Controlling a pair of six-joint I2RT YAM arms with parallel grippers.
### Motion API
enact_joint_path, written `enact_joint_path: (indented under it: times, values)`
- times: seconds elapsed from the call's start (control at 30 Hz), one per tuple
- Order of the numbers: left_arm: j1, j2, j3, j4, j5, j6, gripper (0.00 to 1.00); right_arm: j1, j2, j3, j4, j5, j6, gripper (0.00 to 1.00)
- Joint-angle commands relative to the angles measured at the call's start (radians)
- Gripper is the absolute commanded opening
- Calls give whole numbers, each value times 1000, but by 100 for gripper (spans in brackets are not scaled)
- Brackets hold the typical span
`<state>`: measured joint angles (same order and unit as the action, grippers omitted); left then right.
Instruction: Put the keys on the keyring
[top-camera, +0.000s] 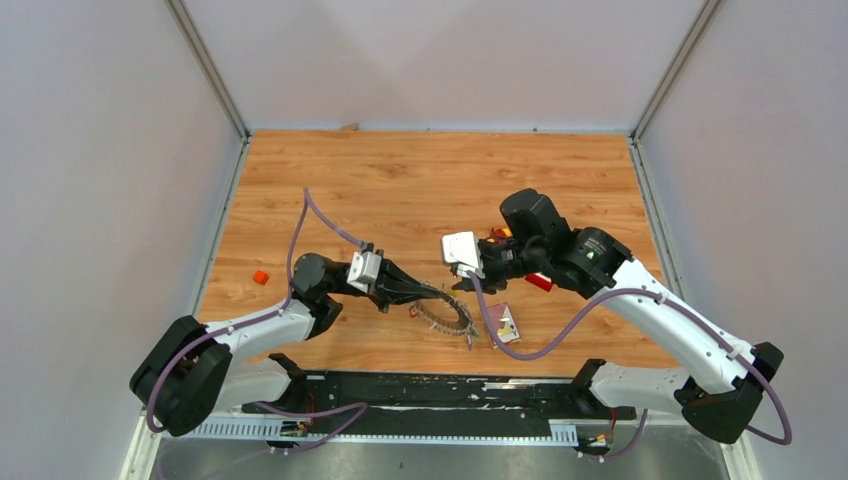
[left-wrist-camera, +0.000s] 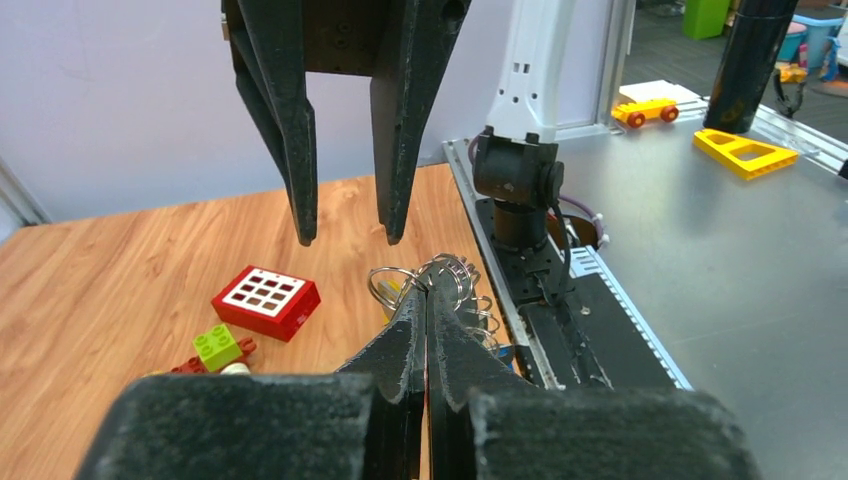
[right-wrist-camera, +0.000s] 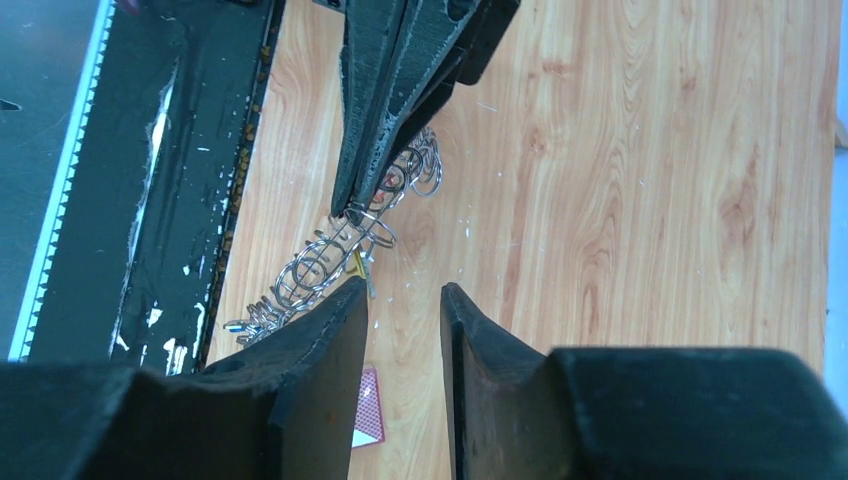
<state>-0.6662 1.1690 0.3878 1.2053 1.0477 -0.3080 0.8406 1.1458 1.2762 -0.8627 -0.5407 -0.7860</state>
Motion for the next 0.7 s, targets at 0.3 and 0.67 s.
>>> enact_joint_path:
  times: [0.3,0.67]
  values:
    - [-13,-23,10,59,67,28,0,-3,77,52,16,-170,-76,34]
    - [-15,-19,11,54,66,36,0,-3,81,42,9,-217,-88,27]
